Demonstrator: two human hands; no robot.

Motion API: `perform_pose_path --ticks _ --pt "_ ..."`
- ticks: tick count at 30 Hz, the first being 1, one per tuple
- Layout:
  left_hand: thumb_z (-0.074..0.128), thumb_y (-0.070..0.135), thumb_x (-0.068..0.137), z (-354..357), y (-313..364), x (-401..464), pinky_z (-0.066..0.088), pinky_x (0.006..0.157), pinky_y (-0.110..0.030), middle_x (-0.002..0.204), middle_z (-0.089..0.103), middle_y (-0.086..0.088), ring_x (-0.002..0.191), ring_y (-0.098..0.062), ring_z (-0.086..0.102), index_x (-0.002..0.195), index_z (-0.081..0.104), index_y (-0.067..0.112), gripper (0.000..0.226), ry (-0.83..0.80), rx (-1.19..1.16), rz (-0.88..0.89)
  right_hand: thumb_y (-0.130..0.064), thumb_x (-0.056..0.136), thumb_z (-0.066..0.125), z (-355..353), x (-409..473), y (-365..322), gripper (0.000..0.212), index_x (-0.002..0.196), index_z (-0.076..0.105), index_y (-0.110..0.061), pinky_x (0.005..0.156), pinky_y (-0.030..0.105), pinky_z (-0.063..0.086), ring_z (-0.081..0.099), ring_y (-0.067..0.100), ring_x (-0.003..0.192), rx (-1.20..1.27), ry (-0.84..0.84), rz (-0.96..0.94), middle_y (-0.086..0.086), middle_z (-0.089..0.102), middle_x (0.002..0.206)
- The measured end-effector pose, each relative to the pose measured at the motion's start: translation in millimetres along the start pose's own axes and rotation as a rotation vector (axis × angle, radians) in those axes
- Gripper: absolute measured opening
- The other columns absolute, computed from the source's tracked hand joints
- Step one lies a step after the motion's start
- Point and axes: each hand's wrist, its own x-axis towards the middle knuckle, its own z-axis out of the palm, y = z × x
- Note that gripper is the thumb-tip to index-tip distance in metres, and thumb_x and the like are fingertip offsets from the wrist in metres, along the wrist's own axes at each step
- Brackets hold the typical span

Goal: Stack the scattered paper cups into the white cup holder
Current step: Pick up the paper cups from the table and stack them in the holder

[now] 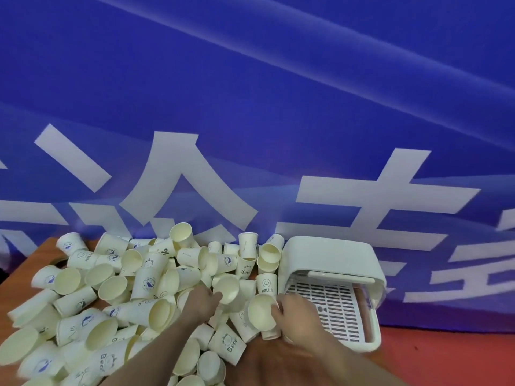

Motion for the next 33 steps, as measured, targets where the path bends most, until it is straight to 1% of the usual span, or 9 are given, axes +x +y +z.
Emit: perform_pose_path --ticks 2,6,10,15,18,21,25,27,33 --pt "0.058 0.017 0.087 3 5 -3 0.034 0.041 -0.021 0.052 0.051 -0.006 0.038 -0.013 0.042 0.061 0.053 0.008 0.028 0.013 0.002 0.040 -0.041 0.094 0.040 -7 -8 9 0.028 0.075 0.050 -0.022 0.062 0.033 0.036 0.050 0.020 0.069 0.041 0.040 0.048 -0.004 0.053 0.073" --pt "0.059 0.019 0.083 13 20 -10 0.033 0.047 -0.024 0.049 0.043 -0.002 0.041 -0.013 0.037 0.051 0.045 0.015 0.036 -0.067 0.064 0.131 -0.040 0.092 0.041 -20 -22 36 0.029 0.072 0.050 -0.021 0.062 0.033 0.039 0.052 0.020 0.070 0.103 0.109 0.166 -0.003 0.056 0.072" --pt "0.059 0.023 0.079 32 47 -17 0.029 0.053 -0.028 0.049 0.034 0.003 0.047 -0.010 0.031 0.046 0.033 0.022 0.042 -0.082 0.161 0.258 -0.036 0.093 0.042 -34 -38 66 0.033 0.065 0.045 -0.019 0.056 0.033 0.036 0.051 0.019 0.065 0.136 0.157 0.299 -0.001 0.055 0.068" --pt "0.058 0.023 0.079 63 86 -27 0.025 0.051 -0.027 0.048 0.031 0.004 0.047 -0.008 0.027 0.047 0.030 0.023 0.041 -0.097 0.181 0.398 -0.034 0.092 0.041 -46 -59 104 0.030 0.065 0.044 -0.021 0.065 0.032 0.045 0.058 0.021 0.078 0.217 0.201 0.436 -0.005 0.056 0.073" --pt "0.057 0.025 0.076 80 102 -28 0.028 0.051 -0.027 0.051 0.032 0.002 0.050 -0.010 0.029 0.047 0.032 0.021 0.038 -0.121 0.204 0.416 -0.035 0.092 0.041 -49 -69 122 0.031 0.064 0.041 -0.022 0.067 0.033 0.047 0.057 0.021 0.073 0.221 0.217 0.476 -0.005 0.053 0.070" --pt "0.056 0.025 0.074 96 111 -26 0.028 0.051 -0.028 0.050 0.030 0.003 0.050 -0.011 0.027 0.043 0.029 0.020 0.041 -0.143 0.246 0.433 -0.034 0.092 0.041 -52 -75 134 0.030 0.065 0.041 -0.020 0.065 0.032 0.044 0.054 0.023 0.072 0.220 0.213 0.493 -0.005 0.052 0.069" --pt "0.053 0.028 0.074 111 115 -21 0.027 0.054 -0.028 0.054 0.032 -0.001 0.052 -0.013 0.029 0.049 0.032 0.020 0.033 -0.178 0.322 0.418 -0.034 0.092 0.042 -54 -79 143 0.031 0.064 0.040 -0.021 0.066 0.032 0.044 0.054 0.023 0.074 0.224 0.189 0.507 -0.001 0.058 0.078" --pt "0.052 0.029 0.074 117 116 -18 0.028 0.054 -0.029 0.054 0.035 -0.001 0.052 -0.012 0.031 0.050 0.035 0.020 0.031 -0.189 0.354 0.412 -0.034 0.091 0.043 -54 -80 148 0.032 0.063 0.038 -0.021 0.065 0.033 0.043 0.053 0.023 0.072 0.236 0.183 0.518 -0.001 0.057 0.075" --pt "0.054 0.021 0.079 137 116 -13 0.025 0.050 -0.028 0.048 0.029 0.000 0.046 -0.011 0.028 0.047 0.030 0.020 0.040 -0.206 0.473 0.388 -0.035 0.090 0.043 -48 -79 157 0.032 0.063 0.041 -0.019 0.067 0.032 0.046 0.055 0.023 0.072 0.260 0.139 0.552 -0.001 0.059 0.074"
